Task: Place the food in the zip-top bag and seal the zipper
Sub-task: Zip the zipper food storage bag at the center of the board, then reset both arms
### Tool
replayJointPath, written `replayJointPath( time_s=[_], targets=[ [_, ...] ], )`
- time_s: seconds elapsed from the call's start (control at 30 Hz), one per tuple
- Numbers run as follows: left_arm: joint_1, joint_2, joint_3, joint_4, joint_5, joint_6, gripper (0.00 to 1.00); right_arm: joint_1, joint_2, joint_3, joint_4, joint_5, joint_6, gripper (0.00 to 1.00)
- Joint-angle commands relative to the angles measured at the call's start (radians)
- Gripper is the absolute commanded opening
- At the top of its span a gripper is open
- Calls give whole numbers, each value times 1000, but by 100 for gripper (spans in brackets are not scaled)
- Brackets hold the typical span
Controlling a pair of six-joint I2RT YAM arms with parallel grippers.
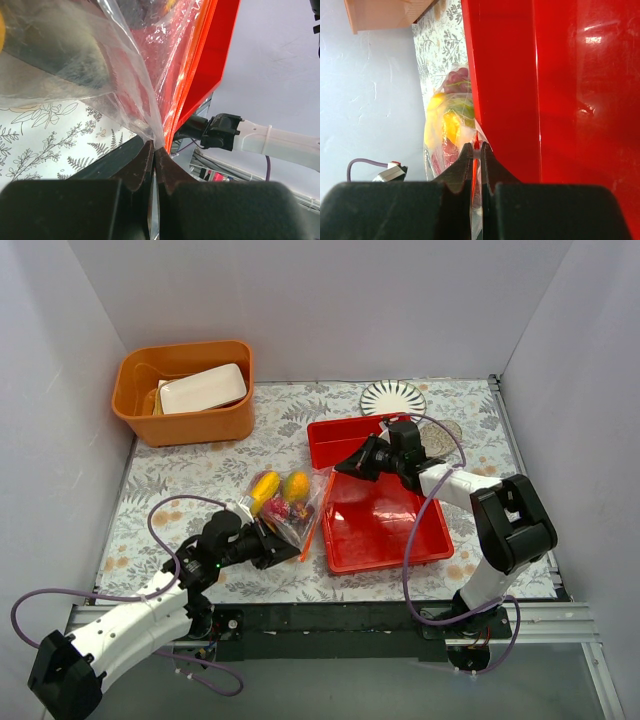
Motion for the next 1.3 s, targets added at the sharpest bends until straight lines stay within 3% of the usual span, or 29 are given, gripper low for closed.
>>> replayJointPath(
  time_s=[0.0,0.17,0.4,0.5,0.6,0.63,0.67,0.73,0.83,0.87,0.93,0.97,1.17,1.27],
  targets=[
    [2,0,44,-41,55,33,0,-20,7,51,36,22,-28,1],
    [4,1,67,-71,41,56,0,-22,-4,117,-82,73,-163,2],
    [4,35,118,-128,27,109,0,-22,38,271,-285,87,-393,14],
    [4,38,136,-156,23,131,6,-22,64,354,-430,137,-479,20],
    [4,38,150,-183,12,146,17,-22,73,391,-501,190,-542,27],
    [4,35,158,-191,9,149,23,-22,73,399,-512,215,-554,39],
    [4,33,164,-215,-2,151,25,-23,70,407,-519,225,-564,42],
    [4,10,182,-246,-19,155,31,-25,65,413,-545,271,-585,57],
    [4,-28,227,-292,-58,171,60,-25,44,414,-584,355,-623,59],
    [4,-30,248,-327,-77,178,81,-27,29,416,-595,383,-636,59],
    [4,-25,291,-366,-126,217,95,-27,12,416,-628,468,-665,59],
    [4,-5,343,-396,-143,233,98,-28,-2,414,-639,490,-698,59],
    [5,188,552,-412,-200,437,98,-51,-77,376,-711,639,-801,65],
    [19,330,710,-372,-64,572,98,-82,-131,339,-713,667,-843,68]
  ],
)
